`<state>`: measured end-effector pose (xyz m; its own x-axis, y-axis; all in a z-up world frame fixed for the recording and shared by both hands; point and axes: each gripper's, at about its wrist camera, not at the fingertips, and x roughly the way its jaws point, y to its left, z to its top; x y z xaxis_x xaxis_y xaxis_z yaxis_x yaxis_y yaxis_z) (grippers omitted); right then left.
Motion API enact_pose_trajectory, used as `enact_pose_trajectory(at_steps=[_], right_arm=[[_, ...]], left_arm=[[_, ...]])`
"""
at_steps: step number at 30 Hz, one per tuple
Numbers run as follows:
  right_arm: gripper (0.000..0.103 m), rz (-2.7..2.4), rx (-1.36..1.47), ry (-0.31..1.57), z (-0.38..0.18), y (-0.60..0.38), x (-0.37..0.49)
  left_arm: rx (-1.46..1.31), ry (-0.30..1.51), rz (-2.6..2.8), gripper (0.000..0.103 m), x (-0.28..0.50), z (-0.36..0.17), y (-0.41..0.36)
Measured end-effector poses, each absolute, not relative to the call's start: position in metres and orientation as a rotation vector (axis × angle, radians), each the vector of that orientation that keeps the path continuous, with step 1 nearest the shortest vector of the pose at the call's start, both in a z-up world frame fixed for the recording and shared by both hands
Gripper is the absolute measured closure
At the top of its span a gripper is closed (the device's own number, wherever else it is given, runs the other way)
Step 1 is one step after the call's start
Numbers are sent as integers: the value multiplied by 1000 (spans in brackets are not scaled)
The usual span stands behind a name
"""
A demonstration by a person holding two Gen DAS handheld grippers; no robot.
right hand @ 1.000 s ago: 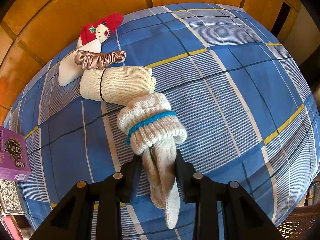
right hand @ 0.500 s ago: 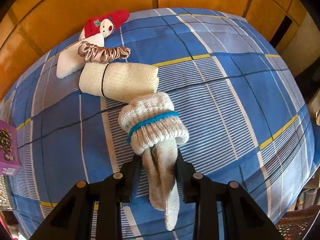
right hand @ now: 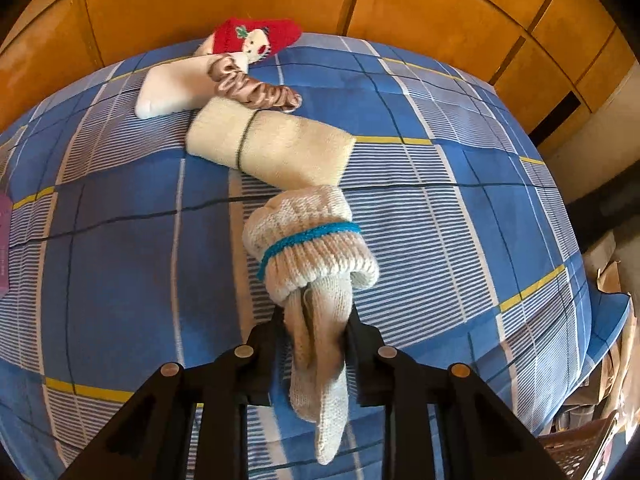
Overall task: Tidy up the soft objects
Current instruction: 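Lower the pink towel roll into the gold tray and open the left tool, then carry the white knit glove into the gold tray and open the right tool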
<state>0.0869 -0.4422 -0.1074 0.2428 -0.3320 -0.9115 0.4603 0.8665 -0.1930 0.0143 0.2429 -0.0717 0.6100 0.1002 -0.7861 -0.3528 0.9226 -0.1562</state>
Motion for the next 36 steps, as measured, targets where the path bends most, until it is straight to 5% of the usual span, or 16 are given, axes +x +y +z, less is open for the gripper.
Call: enact_pose_trajectory(at_steps=[3, 8, 16, 27, 36], right_arm=[[80, -536, 172, 1213, -104, -440, 84], [80, -527, 220, 1185, -88, -439, 92], [80, -480, 241, 1107, -38, -419, 139], [80, -38, 37, 857, 84, -228, 205], [80, 404, -160, 901, 69, -22, 187]], left_arm=[[-298, 862, 259, 55, 9, -72, 241], [-261, 794, 265, 26, -1, -58, 237], [-203, 697, 255, 2, -19, -30, 221], [-80, 634, 343, 0, -28, -13, 200], [-95, 619, 379, 0, -30, -10, 209]])
